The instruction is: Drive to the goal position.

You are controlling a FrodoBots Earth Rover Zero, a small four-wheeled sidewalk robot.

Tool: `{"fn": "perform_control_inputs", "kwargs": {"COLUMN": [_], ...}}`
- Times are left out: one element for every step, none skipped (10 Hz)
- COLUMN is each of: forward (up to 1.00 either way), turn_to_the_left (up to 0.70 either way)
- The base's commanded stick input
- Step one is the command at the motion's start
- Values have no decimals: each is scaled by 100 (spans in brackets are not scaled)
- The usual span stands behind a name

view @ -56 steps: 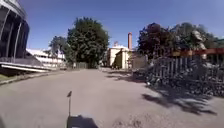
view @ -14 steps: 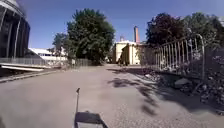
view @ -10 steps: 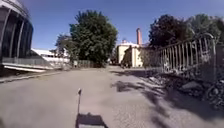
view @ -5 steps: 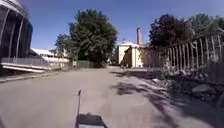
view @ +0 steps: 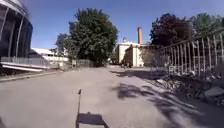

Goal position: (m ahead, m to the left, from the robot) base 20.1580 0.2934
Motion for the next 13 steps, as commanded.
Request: {"fn": "perform_control_inputs", "kwargs": {"forward": [70, 70, 70, 70, 70, 70, 70, 70, 70, 70, 70, 70, 70], "turn_to_the_left": [0, 0, 0, 0, 0, 0, 0, 0, 0, 0, 0, 0, 0]}}
